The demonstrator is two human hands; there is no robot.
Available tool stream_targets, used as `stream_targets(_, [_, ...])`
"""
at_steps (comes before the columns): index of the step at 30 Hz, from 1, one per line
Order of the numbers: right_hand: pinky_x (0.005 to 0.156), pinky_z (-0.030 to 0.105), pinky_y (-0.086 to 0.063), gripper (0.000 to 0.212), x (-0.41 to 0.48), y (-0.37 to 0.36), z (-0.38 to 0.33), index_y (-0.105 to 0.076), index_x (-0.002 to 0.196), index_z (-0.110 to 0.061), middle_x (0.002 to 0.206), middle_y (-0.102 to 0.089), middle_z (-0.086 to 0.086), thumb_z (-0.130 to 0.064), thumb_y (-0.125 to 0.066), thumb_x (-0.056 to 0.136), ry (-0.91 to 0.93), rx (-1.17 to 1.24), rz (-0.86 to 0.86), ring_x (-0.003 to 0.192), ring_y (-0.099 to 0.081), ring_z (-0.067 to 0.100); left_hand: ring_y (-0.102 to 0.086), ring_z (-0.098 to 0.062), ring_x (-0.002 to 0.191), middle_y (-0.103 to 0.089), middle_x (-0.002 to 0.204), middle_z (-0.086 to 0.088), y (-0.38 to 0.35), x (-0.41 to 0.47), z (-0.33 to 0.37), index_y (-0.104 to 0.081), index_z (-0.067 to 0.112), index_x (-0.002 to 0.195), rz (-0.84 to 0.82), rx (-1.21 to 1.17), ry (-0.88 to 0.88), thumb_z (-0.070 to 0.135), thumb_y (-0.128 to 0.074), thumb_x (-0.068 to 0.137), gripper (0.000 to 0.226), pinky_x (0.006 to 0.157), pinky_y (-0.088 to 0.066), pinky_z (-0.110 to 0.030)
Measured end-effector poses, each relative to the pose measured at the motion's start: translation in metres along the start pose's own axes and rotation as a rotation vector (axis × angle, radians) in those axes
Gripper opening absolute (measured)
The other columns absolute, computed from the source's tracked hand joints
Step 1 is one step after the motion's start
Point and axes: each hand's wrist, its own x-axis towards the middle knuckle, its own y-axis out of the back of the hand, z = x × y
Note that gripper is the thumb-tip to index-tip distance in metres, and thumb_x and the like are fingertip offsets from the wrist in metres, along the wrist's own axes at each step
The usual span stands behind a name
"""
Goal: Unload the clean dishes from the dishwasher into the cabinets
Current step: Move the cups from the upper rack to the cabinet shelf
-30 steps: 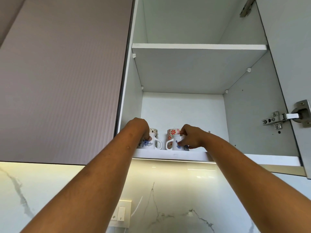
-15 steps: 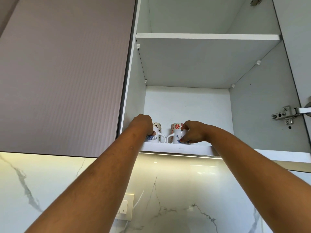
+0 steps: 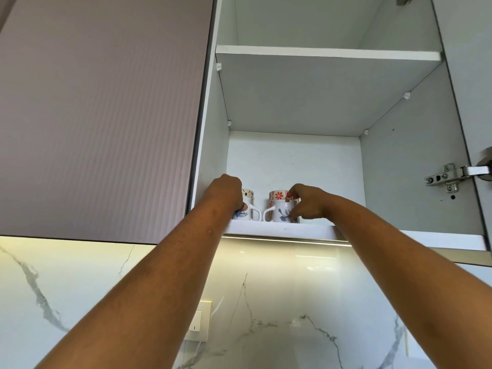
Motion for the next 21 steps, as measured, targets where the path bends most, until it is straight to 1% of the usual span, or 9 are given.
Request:
stream_targets(2, [0.087,0.025,-0.038,0.049,-0.005,0.004,-0.002,-0.048,0.128,-0.009,0.132,-0.051,0.011,-0.004,-0.063,0.081,0.033,0.007,0.101,0.119,-0.048,0.026,-0.057,-0.029,0.110,-0.056,0.123,-0.013,0.005,-0.008,0.001,-0.057,0.008,0.122,0.120,-0.011,-0.053,0.021,-0.064,0.087,0.038,0.086,-0.046,-0.031])
stream_targets(4, [0.088,0.023,-0.037,0.040,-0.014,0.006,-0.007,-0.054,0.122,-0.008,0.129,-0.054,0.010,-0.001,-0.058,0.083,0.057,0.019,0.176,0.119,-0.048,0.025,-0.056,-0.030,0.110,-0.055,0.123,-0.015,0.010,-0.019,0.002,-0.056,0.008,0.122,0.177,-0.031,-0.082,0.012,-0.060,0.089,0.033,0.090,-0.046,-0.033])
stream_targets(6, [0.089,0.023,-0.038,0.034,-0.023,0.007,-0.014,-0.059,0.117,-0.008,0.126,-0.057,0.009,0.000,-0.054,0.084,0.071,-0.001,0.216,0.118,-0.050,0.025,-0.057,-0.030,0.107,-0.056,0.121,-0.015,0.016,-0.030,0.003,-0.058,0.008,0.119,0.174,-0.028,-0.086,0.006,-0.058,0.089,0.030,0.089,-0.047,-0.034])
stream_targets(9, [0.086,0.022,-0.040,0.036,-0.035,0.007,-0.024,-0.061,0.113,-0.006,0.122,-0.060,0.010,0.008,-0.050,0.081,0.096,0.018,0.276,0.114,-0.054,0.024,-0.057,-0.030,0.107,-0.056,0.122,-0.013,0.024,-0.047,0.006,-0.058,0.011,0.121,0.166,-0.068,-0.084,0.004,-0.057,0.089,0.033,0.087,-0.047,-0.033])
stream_targets(12, [0.085,0.023,-0.044,0.035,-0.049,0.010,-0.033,-0.063,0.108,-0.004,0.118,-0.062,0.010,0.011,-0.049,0.080,0.136,0.155,0.357,0.107,-0.058,0.022,-0.057,-0.028,0.109,-0.057,0.125,-0.010,0.031,-0.067,0.015,-0.057,0.016,0.123,0.266,-0.157,-0.115,0.006,-0.056,0.089,0.035,0.084,-0.047,-0.033])
stream_targets(15, [0.085,0.022,-0.046,0.035,-0.075,0.013,-0.038,-0.065,0.102,-0.005,0.109,-0.065,0.007,0.013,-0.047,0.078,0.180,0.299,0.457,0.101,-0.062,0.020,-0.060,-0.026,0.101,-0.062,0.118,-0.006,0.031,-0.095,0.034,-0.059,0.019,0.118,0.438,-0.285,-0.173,0.008,-0.055,0.089,0.031,0.076,-0.044,-0.030])
stream_targets(18, [0.085,0.022,-0.050,0.035,-0.117,0.002,-0.033,-0.066,0.094,-0.010,0.096,-0.069,0.000,0.012,-0.045,0.075,0.183,0.479,0.551,0.095,-0.065,0.015,-0.061,-0.024,0.097,-0.065,0.111,-0.001,0.010,-0.136,0.061,-0.059,0.021,0.112,0.555,-0.439,-0.208,0.011,-0.050,0.089,0.027,0.072,-0.043,-0.029])
stream_targets(20, [0.080,0.021,-0.053,0.032,-0.147,-0.013,-0.026,-0.065,0.088,-0.014,0.085,-0.068,-0.008,0.009,-0.048,0.074,0.168,0.660,0.582,0.086,-0.066,0.008,-0.061,-0.024,0.098,-0.066,0.111,0.001,-0.014,-0.165,0.075,-0.060,0.020,0.115,0.600,-0.515,-0.221,0.012,-0.051,0.088,0.030,0.073,-0.042,-0.030])
stream_targets(21, [0.080,0.022,-0.054,0.030,-0.164,-0.024,-0.018,-0.065,0.087,-0.015,0.083,-0.067,-0.010,0.008,-0.049,0.075,0.126,0.730,0.598,0.083,-0.066,0.006,-0.061,-0.023,0.102,-0.066,0.114,0.001,-0.030,-0.181,0.085,-0.060,0.018,0.118,0.594,-0.549,-0.231,0.011,-0.053,0.087,0.033,0.078,-0.044,-0.031])
